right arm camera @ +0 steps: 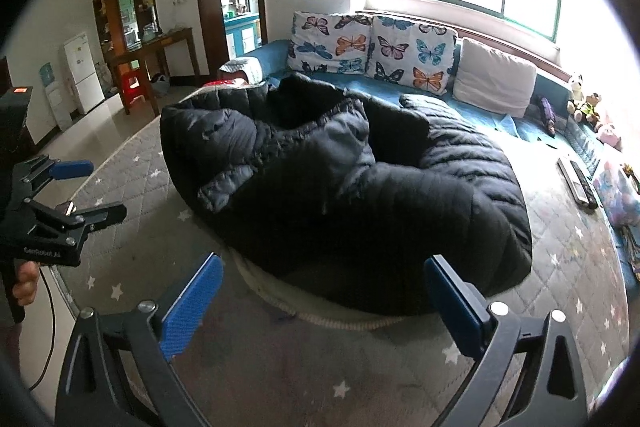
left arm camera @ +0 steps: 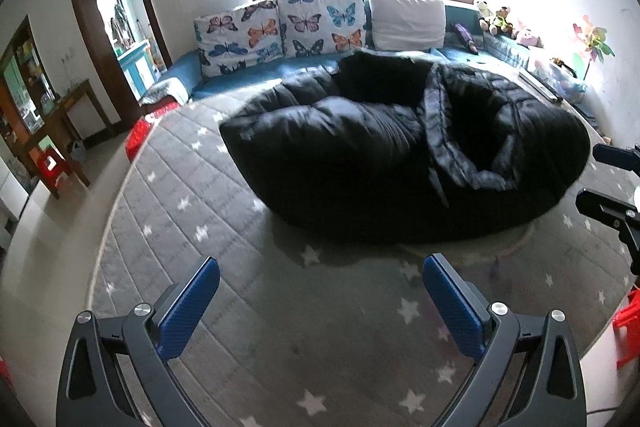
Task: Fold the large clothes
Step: 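Reach both tools into the black jacket and close on its fabric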
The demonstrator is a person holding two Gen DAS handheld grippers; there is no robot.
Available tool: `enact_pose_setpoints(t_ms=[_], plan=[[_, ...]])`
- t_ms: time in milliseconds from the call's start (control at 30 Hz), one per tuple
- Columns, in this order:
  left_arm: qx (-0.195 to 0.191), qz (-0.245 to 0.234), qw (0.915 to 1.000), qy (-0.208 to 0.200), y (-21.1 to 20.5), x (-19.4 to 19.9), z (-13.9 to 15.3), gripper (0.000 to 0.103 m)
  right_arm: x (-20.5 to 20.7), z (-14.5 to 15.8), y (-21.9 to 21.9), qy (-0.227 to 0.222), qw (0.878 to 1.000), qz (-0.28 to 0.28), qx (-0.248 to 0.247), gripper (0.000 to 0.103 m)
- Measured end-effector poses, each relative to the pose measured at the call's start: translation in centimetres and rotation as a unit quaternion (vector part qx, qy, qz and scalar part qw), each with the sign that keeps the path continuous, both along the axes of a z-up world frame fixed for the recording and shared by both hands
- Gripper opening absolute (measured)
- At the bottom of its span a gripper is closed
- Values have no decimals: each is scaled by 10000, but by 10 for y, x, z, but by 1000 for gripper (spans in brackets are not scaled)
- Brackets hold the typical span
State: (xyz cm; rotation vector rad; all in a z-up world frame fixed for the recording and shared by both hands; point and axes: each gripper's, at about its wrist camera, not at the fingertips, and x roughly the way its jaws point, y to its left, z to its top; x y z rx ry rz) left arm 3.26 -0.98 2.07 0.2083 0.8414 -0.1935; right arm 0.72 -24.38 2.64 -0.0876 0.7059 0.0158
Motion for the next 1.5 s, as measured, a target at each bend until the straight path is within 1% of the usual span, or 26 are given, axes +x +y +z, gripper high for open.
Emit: enact_pose_setpoints(t_ms=[200, 300, 400, 433, 500, 533, 567, 600, 633, 667, 700, 733, 767, 800, 833, 867, 933, 1000, 1033, 1200, 1300, 1400, 1500], plan=[[-112, -14, 9999, -114, 4, 38, 22, 103, 26, 12, 0, 17, 9999, 116, 58, 103], [-147, -90, 9997, -180, 1, 59, 31, 103, 43, 17, -2, 38, 9999, 141, 57, 98], [-242, -392, 9989, -124, -7, 80, 37, 103, 62, 16, -5, 209, 9995, 194, 157, 93], [-280, -615, 9977, -64, -12, 87, 38, 103, 70, 15, -7, 294, 9991, 216, 210, 91], [-260, -885, 9957, 65, -21, 98, 36, 103, 83, 12, -9, 403, 9987, 225, 227, 86], [-264, -1062, 9939, 144, -26, 105, 33, 103, 90, 9, -10, 469, 9983, 244, 229, 83], [-254, -1209, 9921, 221, -30, 112, 30, 103, 95, 7, -10, 529, 9980, 262, 232, 77], [-227, -1245, 9916, 276, -34, 116, 26, 102, 100, 4, -11, 594, 9976, 265, 237, 73], [-175, -1293, 9907, 392, -36, 125, 20, 98, 103, 2, -12, 671, 9970, 275, 266, 63], [-159, -1304, 9902, 473, -39, 130, 14, 90, 105, -1, -12, 730, 9965, 293, 279, 54], [-145, -1297, 9898, 576, -40, 135, 8, 87, 105, -2, -12, 761, 9963, 298, 282, 50], [-125, -1284, 9895, 644, -40, 140, 2, 81, 103, -2, -13, 764, 9963, 289, 275, 42], [-95, -1269, 9898, 648, -38, 142, -2, 76, 99, -1, -14, 757, 9964, 284, 269, 31], [-85, -1283, 9896, 646, -36, 142, -6, 73, 95, -1, -14, 762, 9963, 294, 252, 27], [-115, -1321, 9892, 624, -33, 140, -7, 70, 89, 0, -14, 756, 9964, 307, 213, 23], [-149, -1345, 9888, 623, -30, 136, -9, 65, 83, 1, -14, 732, 9967, 317, 152, 19], [-216, -1384, 9882, 613, -23, 128, -9, 57, 76, 3, -15, 710, 9969, 346, 65, 16], [-276, -1394, 9880, 599, -16, 121, -8, 50, 63, 8, -14, 667, 9970, 398, 32, 15], [-319, -1429, 9874, 600, -13, 115, -7, 42, 55, 11, -13, 622, 9971, 448, 38, 15], [-393, -1399, 9879, 539, 9, 78, 2, 41, 21, 24, -5, 421, 9966, 713, 22, 14], [-349, -1451, 9875, 497, 24, 50, 5, 41, -3, 28, 0, 356, 9951, 922, -20, 14], [-281, -1477, 9872, 529, 41, 18, 4, 41, -22, 25, 2, 405, 9930, 1105, -104, 14], [-251, -1517, 9862, 609, 54, -14, 5, 41, -40, 15, 5, 653, 9894, 1291, -102, 14]])
